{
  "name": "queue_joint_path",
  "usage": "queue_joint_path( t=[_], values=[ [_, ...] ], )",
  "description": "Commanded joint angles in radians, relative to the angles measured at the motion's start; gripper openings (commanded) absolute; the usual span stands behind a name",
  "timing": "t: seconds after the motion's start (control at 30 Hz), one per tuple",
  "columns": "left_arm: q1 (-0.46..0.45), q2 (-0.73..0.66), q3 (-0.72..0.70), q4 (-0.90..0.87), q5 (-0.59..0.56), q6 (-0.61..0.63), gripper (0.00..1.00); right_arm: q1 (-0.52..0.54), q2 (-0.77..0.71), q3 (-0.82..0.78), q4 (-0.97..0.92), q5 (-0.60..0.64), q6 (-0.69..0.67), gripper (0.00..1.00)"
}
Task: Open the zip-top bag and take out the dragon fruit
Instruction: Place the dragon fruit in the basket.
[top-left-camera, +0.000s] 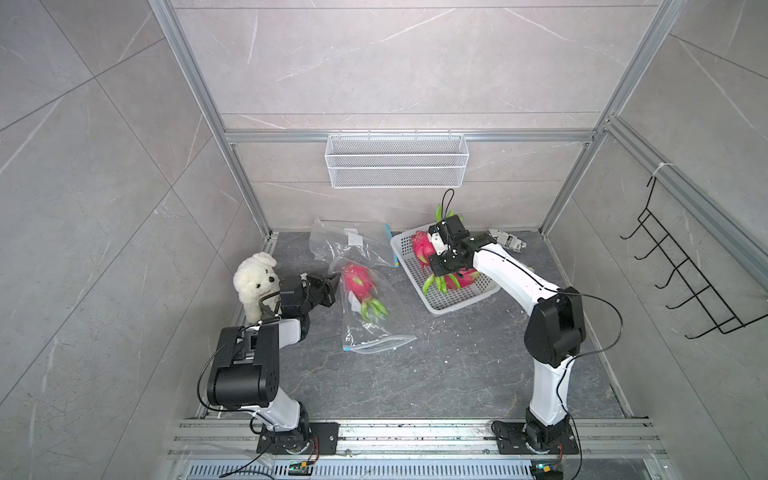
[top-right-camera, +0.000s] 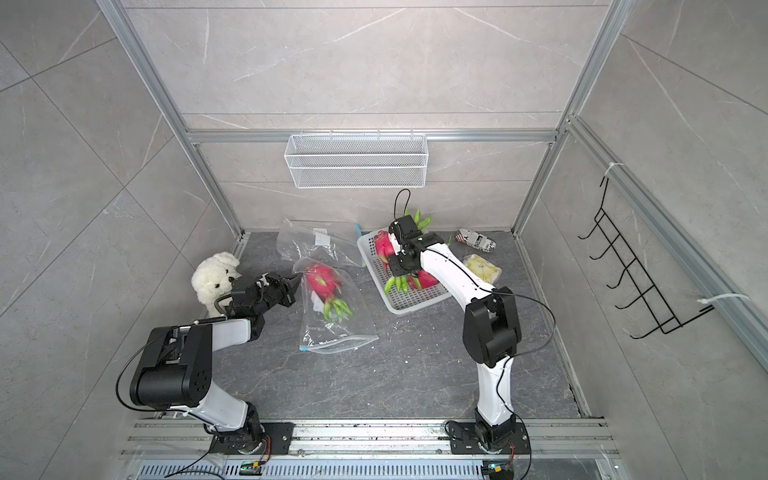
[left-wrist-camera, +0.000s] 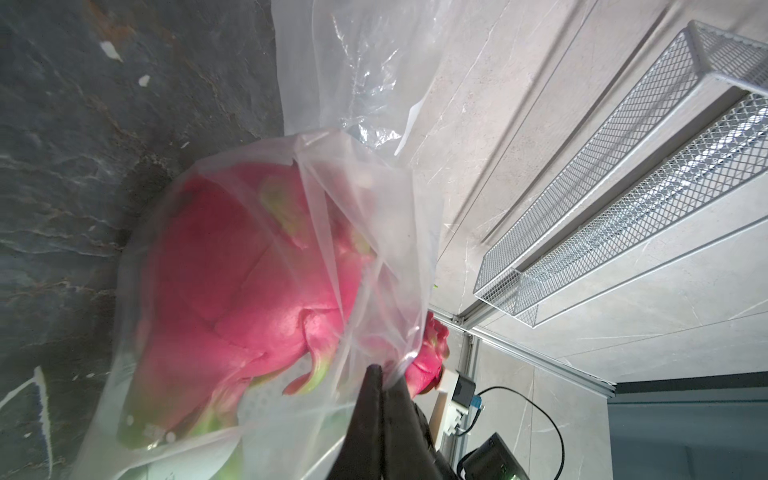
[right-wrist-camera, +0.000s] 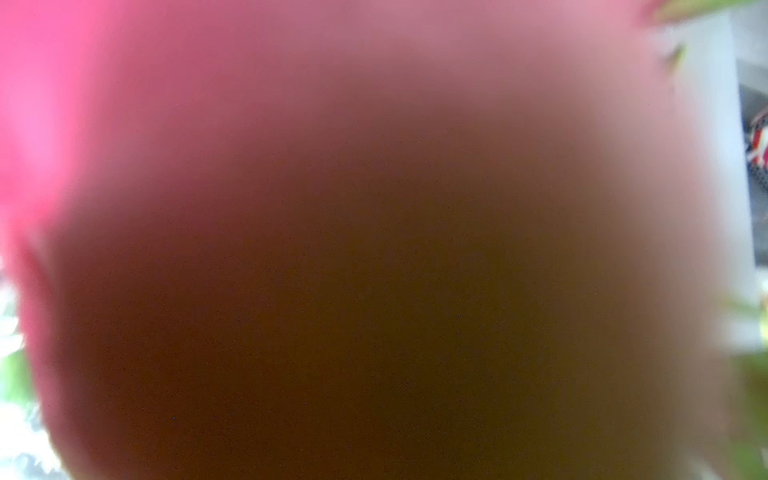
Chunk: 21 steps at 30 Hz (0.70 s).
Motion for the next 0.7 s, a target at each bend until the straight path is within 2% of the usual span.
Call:
queue_joint_path(
  t=[0.0, 0.13, 0.4, 0.47, 0.53, 0.67],
  values=[
    [0.009, 0.013, 0.004, 0.065, 0.037, 0.008, 0.00, 0.000, 0.098, 0.125, 0.010, 0.030, -0.004, 0.10],
    [0.012, 0.019, 0.001, 0.084, 0.039, -0.027, 0.00, -0.001, 0.243, 0.271, -0.053, 0.043, 0.003, 0.09],
    [0.022, 0.016, 0.003, 0.086, 0.041, -0.027, 0.00, -0.001, 0.335, 0.338, -0.066, 0.082, 0.022, 0.12],
    [0.024, 0.018, 0.001, 0.090, 0.042, -0.029, 0.00, 0.000, 0.358, 0.347, -0.073, 0.083, 0.026, 0.20],
    [0.024, 0.019, 0.001, 0.095, 0.043, -0.030, 0.02, 0.000, 0.370, 0.346, -0.072, 0.085, 0.032, 0.32],
    [0.025, 0.025, 0.002, 0.104, 0.046, -0.032, 0.13, 0.000, 0.348, 0.336, -0.062, 0.094, 0.049, 0.45]
  ],
)
